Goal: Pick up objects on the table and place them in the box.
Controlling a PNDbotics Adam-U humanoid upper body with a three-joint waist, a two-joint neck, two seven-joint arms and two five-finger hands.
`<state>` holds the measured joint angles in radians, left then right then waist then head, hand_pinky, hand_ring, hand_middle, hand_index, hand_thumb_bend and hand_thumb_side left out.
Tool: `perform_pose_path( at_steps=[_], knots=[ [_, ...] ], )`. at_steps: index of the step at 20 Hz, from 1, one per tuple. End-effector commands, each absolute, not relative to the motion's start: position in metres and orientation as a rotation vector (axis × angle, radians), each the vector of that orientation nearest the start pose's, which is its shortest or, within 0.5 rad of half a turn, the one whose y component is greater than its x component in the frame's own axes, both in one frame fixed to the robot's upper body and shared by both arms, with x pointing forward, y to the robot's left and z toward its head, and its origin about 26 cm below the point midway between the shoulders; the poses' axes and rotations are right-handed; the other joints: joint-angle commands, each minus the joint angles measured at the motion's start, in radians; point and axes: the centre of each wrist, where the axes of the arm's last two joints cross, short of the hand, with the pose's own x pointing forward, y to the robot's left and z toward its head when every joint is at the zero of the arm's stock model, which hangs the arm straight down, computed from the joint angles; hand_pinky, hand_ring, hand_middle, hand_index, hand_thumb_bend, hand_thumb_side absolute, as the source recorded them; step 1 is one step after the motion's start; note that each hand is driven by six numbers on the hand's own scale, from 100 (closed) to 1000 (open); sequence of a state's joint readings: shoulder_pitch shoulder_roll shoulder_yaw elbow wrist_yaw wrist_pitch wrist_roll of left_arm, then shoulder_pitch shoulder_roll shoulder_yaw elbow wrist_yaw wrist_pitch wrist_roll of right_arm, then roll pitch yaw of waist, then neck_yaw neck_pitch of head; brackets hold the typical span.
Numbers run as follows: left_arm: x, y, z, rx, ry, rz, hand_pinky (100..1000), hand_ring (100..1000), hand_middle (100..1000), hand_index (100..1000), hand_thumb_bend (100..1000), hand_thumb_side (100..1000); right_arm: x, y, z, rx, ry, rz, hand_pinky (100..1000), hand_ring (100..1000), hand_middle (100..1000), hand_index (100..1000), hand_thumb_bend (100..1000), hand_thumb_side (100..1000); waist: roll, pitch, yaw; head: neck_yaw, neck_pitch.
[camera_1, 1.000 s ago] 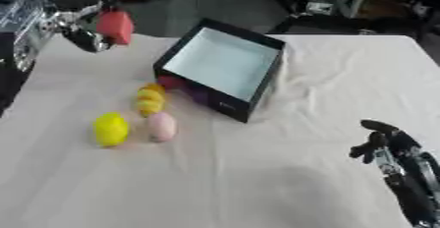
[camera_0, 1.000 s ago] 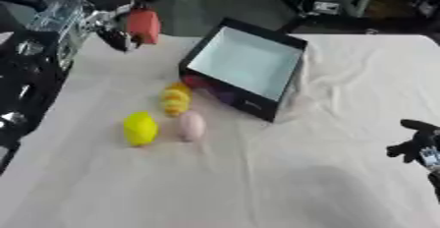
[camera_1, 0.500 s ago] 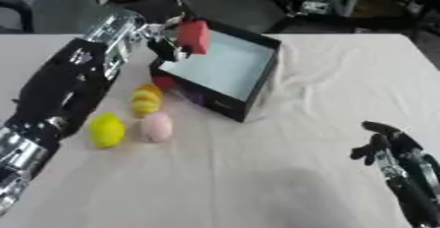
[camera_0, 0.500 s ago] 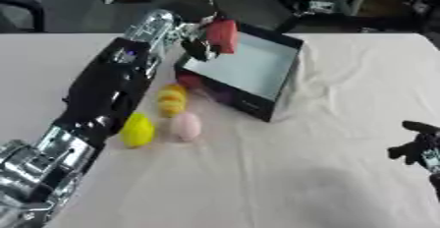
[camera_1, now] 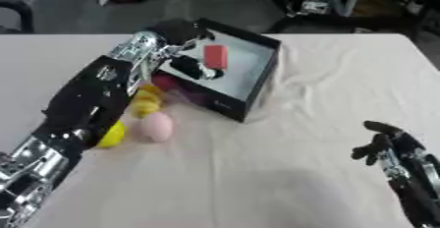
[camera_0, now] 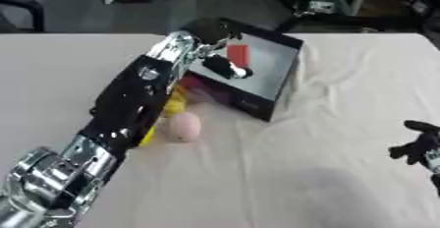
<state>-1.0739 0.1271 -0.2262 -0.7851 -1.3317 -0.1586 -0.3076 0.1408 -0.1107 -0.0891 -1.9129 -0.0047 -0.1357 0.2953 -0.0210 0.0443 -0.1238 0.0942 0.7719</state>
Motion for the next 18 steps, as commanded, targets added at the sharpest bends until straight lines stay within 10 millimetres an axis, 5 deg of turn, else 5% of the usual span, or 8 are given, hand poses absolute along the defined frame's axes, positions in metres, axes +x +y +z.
perform_pose_path(
  at_steps=[1,4,9,13,18],
  knots=[
    [0.490,0.143,0.218,1.095,-1.433,-1.813,770,687,780,886,369,716,0.236,-0.294,0.057,-0.005,-1.895,0.326,676,522,323,782,100,624,-0.007,-0.019,0.004,-0.006,-0.002],
    [0.484,0.170,0.256,1.059,-1.458,-1.861,767,656,746,859,322,595,0.236,-0.296,0.057,-0.015,-1.892,0.326,676,523,323,781,100,623,-0.001,-0.022,0.013,-0.016,-0.002],
    [0.456,0.224,0.295,0.961,-1.265,-2.015,774,666,742,849,338,531,0.235,-0.299,0.057,-0.036,-1.884,0.330,676,522,323,781,100,629,0.012,-0.025,0.023,-0.034,-0.002],
    [0.435,0.257,0.281,0.796,-1.020,-2.124,770,671,743,846,364,514,0.234,-0.301,0.057,-0.051,-1.878,0.339,676,523,323,781,100,631,0.023,-0.026,0.026,-0.045,-0.002],
    [0.423,0.281,0.228,0.562,-0.884,-2.136,757,672,744,848,363,525,0.234,-0.302,0.058,-0.059,-1.878,0.347,677,523,323,780,100,630,0.028,-0.024,0.025,-0.048,-0.002]
  ],
)
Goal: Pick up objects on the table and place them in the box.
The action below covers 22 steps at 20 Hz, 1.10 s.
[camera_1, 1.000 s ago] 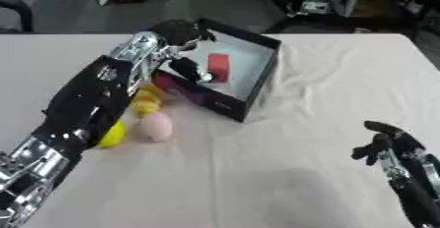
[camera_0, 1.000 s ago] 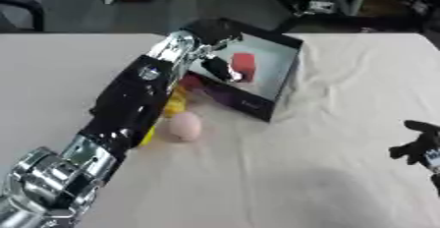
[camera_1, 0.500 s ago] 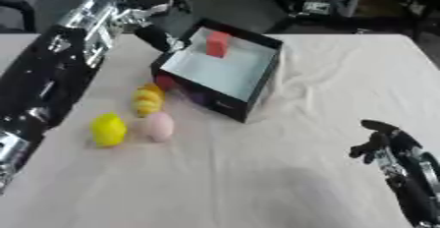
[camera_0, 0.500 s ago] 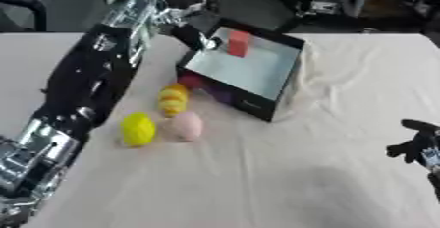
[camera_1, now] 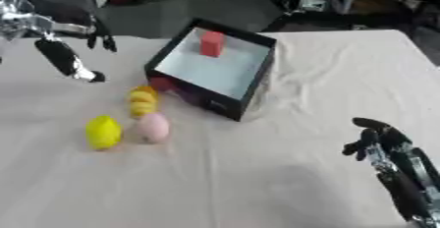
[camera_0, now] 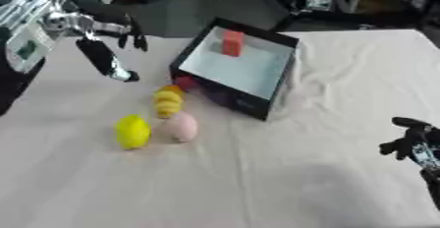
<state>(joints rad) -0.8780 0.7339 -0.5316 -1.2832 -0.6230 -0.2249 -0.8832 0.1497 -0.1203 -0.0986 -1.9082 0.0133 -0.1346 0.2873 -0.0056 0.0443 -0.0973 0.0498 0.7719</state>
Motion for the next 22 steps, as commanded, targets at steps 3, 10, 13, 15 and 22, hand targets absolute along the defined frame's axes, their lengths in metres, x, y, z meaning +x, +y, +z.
perform_pose_path(
  at_steps=[3,10,13,15,22],
  knots=[
    [0.421,0.287,0.205,0.478,-0.843,-2.126,754,669,743,847,360,530,0.234,-0.302,0.058,-0.057,-1.880,0.351,677,523,322,780,100,624,0.013,-0.024,-0.003,-0.003,-0.002],
    [0.422,0.296,0.171,0.385,-0.788,-2.095,746,662,739,846,344,522,0.234,-0.302,0.059,-0.054,-1.884,0.351,678,523,322,780,100,625,0.013,-0.024,-0.006,-0.005,-0.002],
    [0.421,0.299,0.162,0.370,-0.772,-2.090,741,653,729,838,325,510,0.235,-0.302,0.059,-0.055,-1.885,0.350,678,523,322,780,100,626,0.012,-0.022,-0.007,-0.007,-0.002],
    [0.421,0.302,0.157,0.362,-0.772,-2.068,724,624,699,813,283,461,0.235,-0.302,0.059,-0.055,-1.885,0.348,678,523,322,780,100,625,0.012,-0.021,-0.007,-0.007,-0.002],
    [0.419,0.308,0.172,0.419,-0.970,-1.949,513,363,408,544,100,256,0.234,-0.302,0.059,-0.057,-1.886,0.345,679,523,322,781,100,622,0.010,-0.023,-0.005,-0.011,-0.002]
  ],
)
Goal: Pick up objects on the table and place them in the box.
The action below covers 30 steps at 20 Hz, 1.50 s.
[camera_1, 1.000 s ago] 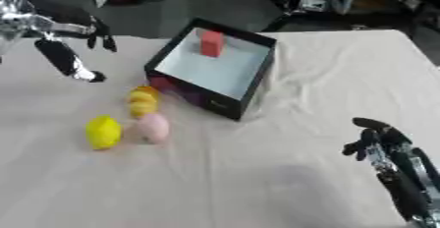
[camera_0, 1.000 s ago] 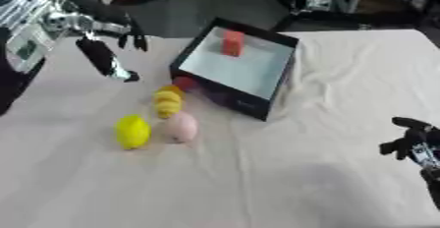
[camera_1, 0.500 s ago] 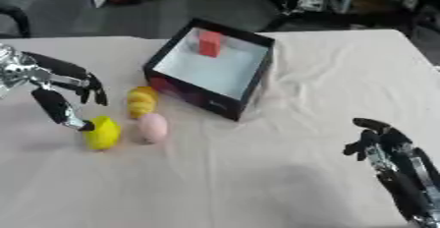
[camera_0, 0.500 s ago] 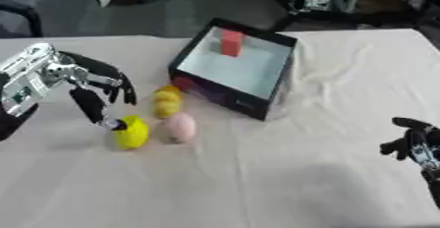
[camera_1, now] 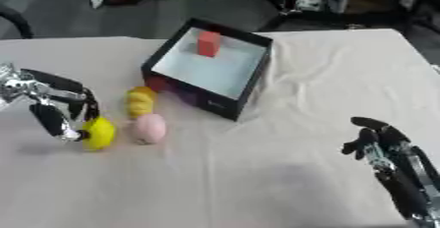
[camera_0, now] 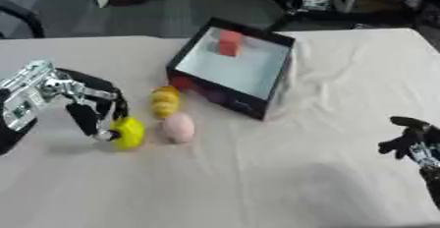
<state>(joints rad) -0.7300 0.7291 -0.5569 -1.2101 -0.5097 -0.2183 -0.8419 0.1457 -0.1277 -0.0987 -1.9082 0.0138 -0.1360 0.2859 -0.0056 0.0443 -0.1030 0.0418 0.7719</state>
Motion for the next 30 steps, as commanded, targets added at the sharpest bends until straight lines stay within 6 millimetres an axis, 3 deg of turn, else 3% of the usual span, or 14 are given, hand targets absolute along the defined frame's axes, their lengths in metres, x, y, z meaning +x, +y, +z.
perform_pose_path(
  at_steps=[1,4,7,10,14,18,20,21,23,24,25,27,30],
  knots=[
    [0.419,0.305,0.181,0.437,-1.013,-1.934,514,362,406,543,100,257,0.234,-0.302,0.059,-0.058,-1.884,0.345,679,523,322,781,100,623,0.009,-0.024,0.001,-0.003,-0.002],
    [0.420,0.283,0.223,0.519,-1.118,-1.949,534,374,419,553,100,227,0.233,-0.302,0.058,-0.056,-1.879,0.347,679,523,322,781,100,625,0.009,-0.028,0.004,0.000,-0.002],
    [0.427,0.248,0.268,0.653,-1.234,-1.967,553,385,431,562,125,191,0.232,-0.302,0.056,-0.053,-1.873,0.347,680,523,323,781,100,627,0.006,-0.032,0.008,0.001,-0.002],
    [0.444,0.205,0.283,0.750,-1.299,-1.973,566,405,455,586,121,183,0.232,-0.301,0.055,-0.045,-1.872,0.344,680,523,322,781,100,633,0.001,-0.033,0.005,0.005,-0.002],
    [0.474,0.153,0.255,0.823,-1.258,-1.993,580,425,479,604,147,170,0.234,-0.298,0.056,-0.027,-1.879,0.343,680,523,323,781,100,629,-0.006,-0.029,-0.011,0.018,-0.002],
    [0.491,0.131,0.208,0.947,-1.198,-1.935,586,442,498,627,152,212,0.237,-0.295,0.057,-0.006,-1.890,0.340,680,522,322,781,100,634,-0.013,-0.022,-0.032,0.024,-0.002],
    [0.494,0.125,0.193,1.042,-1.204,-1.893,644,521,582,702,121,258,0.238,-0.294,0.057,0.002,-1.889,0.338,681,522,322,781,100,647,-0.014,-0.019,-0.037,0.026,-0.002],
    [0.495,0.122,0.188,1.098,-1.218,-1.861,676,573,635,749,133,293,0.238,-0.293,0.057,0.009,-1.889,0.341,681,522,322,781,100,648,-0.014,-0.018,-0.038,0.029,-0.002],
    [0.495,0.117,0.179,1.200,-1.249,-1.794,726,680,742,840,250,556,0.239,-0.291,0.057,0.024,-1.889,0.348,681,523,323,781,100,646,-0.016,-0.018,-0.040,0.033,-0.002],
    [0.495,0.115,0.175,1.239,-1.260,-1.761,735,704,762,857,304,635,0.240,-0.290,0.057,0.031,-1.891,0.351,681,523,323,781,100,644,-0.016,-0.018,-0.040,0.034,-0.002],
    [0.495,0.115,0.171,1.268,-1.260,-1.732,760,749,813,899,448,842,0.240,-0.290,0.057,0.035,-1.891,0.353,681,523,323,781,100,646,-0.017,-0.019,-0.040,0.034,-0.002],
    [0.495,0.115,0.164,1.299,-1.213,-1.698,807,823,904,948,544,996,0.240,-0.290,0.057,0.036,-1.889,0.351,681,522,323,781,100,646,-0.018,-0.019,-0.039,0.035,-0.002],
    [0.496,0.118,0.170,1.330,-1.160,-1.659,807,822,910,950,538,1000,0.239,-0.291,0.057,0.033,-1.889,0.347,682,522,323,781,100,646,-0.018,-0.019,-0.036,0.032,-0.002]
  ],
)
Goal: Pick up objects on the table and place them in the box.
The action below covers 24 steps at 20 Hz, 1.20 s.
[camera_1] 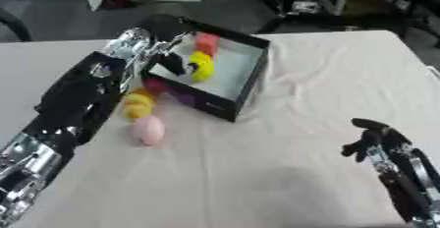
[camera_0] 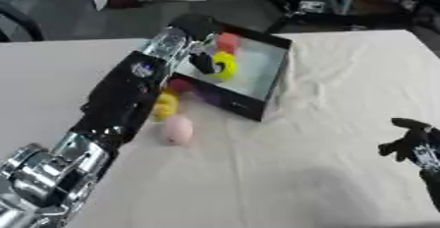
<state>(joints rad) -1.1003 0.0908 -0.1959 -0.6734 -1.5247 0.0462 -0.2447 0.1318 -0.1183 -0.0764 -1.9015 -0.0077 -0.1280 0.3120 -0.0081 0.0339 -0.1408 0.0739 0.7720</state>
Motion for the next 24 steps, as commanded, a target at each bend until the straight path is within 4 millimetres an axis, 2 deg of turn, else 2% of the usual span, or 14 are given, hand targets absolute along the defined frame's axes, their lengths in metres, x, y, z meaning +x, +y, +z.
perform_pose_path(
  at_steps=[1,4,5,7,9,11,13,16,19,24],
  knots=[
    [0.497,0.121,0.176,1.334,-1.171,-1.640,797,800,887,938,501,947,0.239,-0.291,0.057,0.032,-1.889,0.347,682,522,323,781,100,647,-0.016,-0.009,0.004,-0.002,-0.002],
    [0.499,0.144,0.209,1.273,-1.239,-1.648,800,780,858,908,399,806,0.238,-0.292,0.056,0.020,-1.885,0.341,682,522,323,781,100,652,-0.013,-0.010,0.014,-0.011,-0.002],
    [0.498,0.155,0.220,1.234,-1.255,-1.667,795,753,824,897,344,736,0.238,-0.293,0.056,0.017,-1.883,0.341,682,522,323,781,100,654,-0.011,-0.010,0.017,-0.014,-0.002],
    [0.496,0.183,0.240,1.115,-1.265,-1.731,785,728,801,883,290,654,0.238,-0.294,0.056,0.008,-1.880,0.342,682,522,323,781,100,654,-0.006,-0.012,0.025,-0.024,-0.002],
    [0.489,0.210,0.255,1.004,-1.232,-1.800,778,711,784,876,263,613,0.237,-0.295,0.056,-0.003,-1.878,0.345,683,522,323,781,100,653,-0.002,-0.013,0.029,-0.033,-0.002],
    [0.481,0.238,0.261,0.891,-1.130,-1.868,772,701,773,870,256,585,0.236,-0.297,0.056,-0.016,-1.875,0.343,683,522,323,781,100,657,0.004,-0.013,0.034,-0.043,-0.002],
    [0.474,0.255,0.259,0.788,-1.028,-1.905,761,685,759,862,249,559,0.236,-0.298,0.055,-0.024,-1.871,0.344,683,522,323,781,100,661,0.007,-0.013,0.037,-0.047,-0.002],
    [0.468,0.264,0.244,0.667,-0.939,-1.923,736,655,735,845,241,532,0.235,-0.297,0.056,-0.023,-1.872,0.353,683,522,324,781,100,652,0.007,-0.013,0.038,-0.050,-0.002],
    [0.467,0.257,0.224,0.609,-0.919,-1.932,729,649,730,842,268,530,0.235,-0.298,0.056,-0.025,-1.873,0.351,684,522,324,781,100,649,0.004,-0.013,0.038,-0.053,-0.002],
    [0.469,0.235,0.193,0.612,-0.930,-1.940,732,662,748,851,293,515,0.235,-0.297,0.056,-0.021,-1.877,0.348,684,522,324,782,100,644,-0.002,-0.014,0.036,-0.052,-0.002]
  ],
)
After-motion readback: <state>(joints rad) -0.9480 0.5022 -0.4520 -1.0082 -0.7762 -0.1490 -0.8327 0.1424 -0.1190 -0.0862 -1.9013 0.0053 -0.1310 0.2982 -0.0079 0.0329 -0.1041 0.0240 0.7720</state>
